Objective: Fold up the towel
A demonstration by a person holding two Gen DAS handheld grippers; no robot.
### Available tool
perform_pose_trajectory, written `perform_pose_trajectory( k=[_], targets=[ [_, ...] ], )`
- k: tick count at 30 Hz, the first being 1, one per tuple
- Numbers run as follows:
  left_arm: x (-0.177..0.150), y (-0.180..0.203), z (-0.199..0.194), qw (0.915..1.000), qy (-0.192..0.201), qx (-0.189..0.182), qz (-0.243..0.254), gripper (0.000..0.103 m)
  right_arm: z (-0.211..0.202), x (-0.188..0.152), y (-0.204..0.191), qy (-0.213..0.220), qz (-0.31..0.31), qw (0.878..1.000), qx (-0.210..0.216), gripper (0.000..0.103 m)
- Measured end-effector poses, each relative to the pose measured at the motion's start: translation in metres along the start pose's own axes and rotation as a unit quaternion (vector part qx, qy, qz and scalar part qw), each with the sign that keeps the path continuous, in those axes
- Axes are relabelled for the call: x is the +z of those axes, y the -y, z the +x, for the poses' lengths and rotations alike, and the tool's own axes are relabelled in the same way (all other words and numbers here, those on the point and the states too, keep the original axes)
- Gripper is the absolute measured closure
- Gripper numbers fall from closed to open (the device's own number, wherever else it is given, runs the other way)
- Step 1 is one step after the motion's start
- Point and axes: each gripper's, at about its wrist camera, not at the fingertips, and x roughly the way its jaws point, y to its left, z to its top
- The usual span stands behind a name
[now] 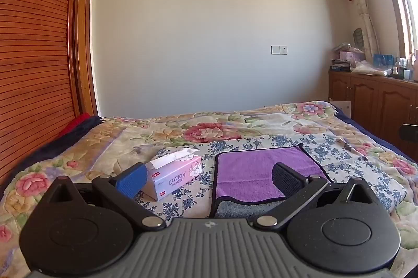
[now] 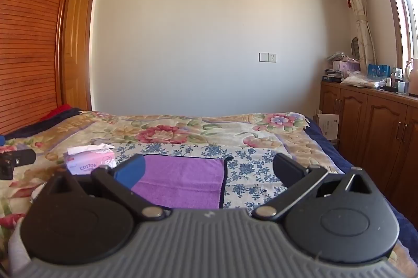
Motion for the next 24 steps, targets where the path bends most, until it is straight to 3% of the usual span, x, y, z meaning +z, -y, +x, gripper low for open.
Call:
perform_pose_trajectory(
  k=[24],
  targets=[
    [0.0060, -0.0030, -0.0004, 1.0000, 0.008, 0.001, 0.000, 0.000, 0.0000, 0.0017, -0.0016, -0.001, -0.001, 1.000, 0.000, 0.000]
  ],
)
